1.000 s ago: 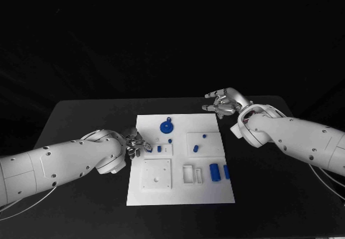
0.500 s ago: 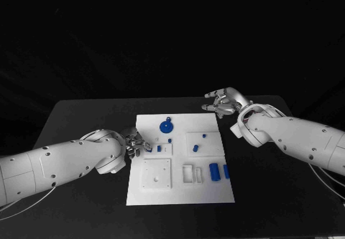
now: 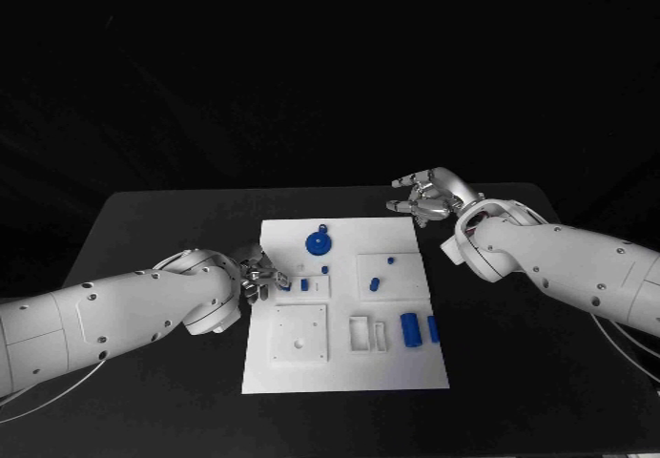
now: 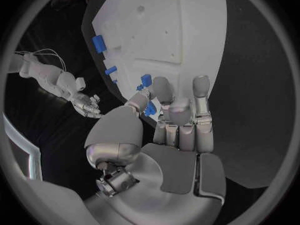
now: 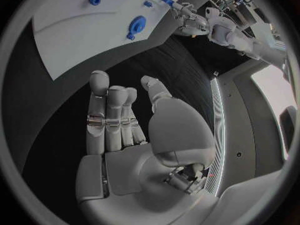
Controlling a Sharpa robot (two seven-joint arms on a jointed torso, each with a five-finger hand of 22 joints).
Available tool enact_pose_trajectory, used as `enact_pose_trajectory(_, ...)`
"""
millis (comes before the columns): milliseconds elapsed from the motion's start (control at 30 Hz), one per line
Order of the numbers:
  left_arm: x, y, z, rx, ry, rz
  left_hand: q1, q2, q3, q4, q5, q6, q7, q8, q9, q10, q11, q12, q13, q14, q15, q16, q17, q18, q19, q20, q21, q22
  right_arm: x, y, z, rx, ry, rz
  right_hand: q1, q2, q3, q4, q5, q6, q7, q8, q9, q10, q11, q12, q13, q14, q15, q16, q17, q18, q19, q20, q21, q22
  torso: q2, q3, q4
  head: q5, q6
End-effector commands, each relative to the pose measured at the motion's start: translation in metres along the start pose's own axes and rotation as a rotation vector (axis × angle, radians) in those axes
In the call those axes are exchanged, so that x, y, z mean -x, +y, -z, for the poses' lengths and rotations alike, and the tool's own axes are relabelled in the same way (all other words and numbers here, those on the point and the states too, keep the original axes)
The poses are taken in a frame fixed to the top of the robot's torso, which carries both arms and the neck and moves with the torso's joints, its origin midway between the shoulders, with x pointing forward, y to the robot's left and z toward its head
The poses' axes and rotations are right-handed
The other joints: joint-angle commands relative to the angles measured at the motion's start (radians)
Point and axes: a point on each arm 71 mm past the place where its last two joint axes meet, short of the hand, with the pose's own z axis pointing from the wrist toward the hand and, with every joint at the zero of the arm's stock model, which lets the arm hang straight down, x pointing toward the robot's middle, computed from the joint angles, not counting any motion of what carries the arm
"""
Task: Assemble the parts on the task board
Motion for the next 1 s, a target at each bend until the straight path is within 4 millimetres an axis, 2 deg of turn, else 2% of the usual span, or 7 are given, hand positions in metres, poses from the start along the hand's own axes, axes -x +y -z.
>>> enact_pose_trajectory(33, -0.0002, 0.0026, 0.0001, 0.009, -0.024, 0.002, 0.022, 0.013, 0.001, 0.002, 0.004, 0.263, -0.109, -0.001, -0.001, 0.014, -0.038, 0.004, -0.001, -0.002, -0.006, 0.003, 0.001, 0.002, -0.005, -0.005, 0.003, 0.019, -0.0009, 0.0009, 0.0003, 0.011, 0.010, -0.001, -0.009, 0.000, 0.005, 0.000, 0.004, 0.007, -0.001, -0.002, 0.001, 0.000, -0.004, 0.002, 0.001, 0.005, -0.005, 0.002, 0.001, 0.009, 0.034, 0.002, 0.006, 0.035, 0.000, 0.0003, -0.0001, 0.000, 0.000)
enact_pose_trajectory(500, -0.0019, 0.0041, 0.0009, 0.006, -0.008, 0.014, 0.023, 0.010, 0.002, 0.003, 0.008, 0.265, -0.109, 0.000, 0.000, 0.014, -0.037, 0.005, 0.000, -0.002, -0.006, 0.003, 0.002, 0.002, -0.006, -0.004, 0.003, 0.018, -0.0005, 0.0004, 0.0004, 0.010, 0.010, 0.000, -0.010, -0.002, 0.008, 0.000, 0.010, 0.007, -0.001, -0.002, 0.001, 0.000, -0.004, 0.002, 0.002, 0.005, -0.005, 0.002, 0.001, 0.009, 0.035, 0.002, 0.007, 0.035, 0.000, 0.0004, 0.0003, -0.002, -0.001)
enact_pose_trajectory(1000, -0.0051, 0.0067, -0.0018, 0.026, 0.011, -0.014, 0.033, 0.005, -0.003, 0.010, -0.006, 0.262, -0.108, -0.001, 0.000, 0.014, -0.037, 0.003, -0.001, -0.003, -0.005, -0.002, -0.002, 0.001, -0.007, -0.005, 0.002, 0.018, -0.0005, 0.0002, 0.0003, 0.010, 0.010, 0.000, -0.010, -0.002, 0.010, 0.000, 0.013, 0.007, -0.001, -0.002, 0.001, 0.000, -0.004, 0.002, 0.001, 0.005, -0.005, 0.003, 0.001, 0.009, 0.035, 0.002, 0.008, 0.035, 0.000, 0.0005, -0.0002, -0.002, -0.002)
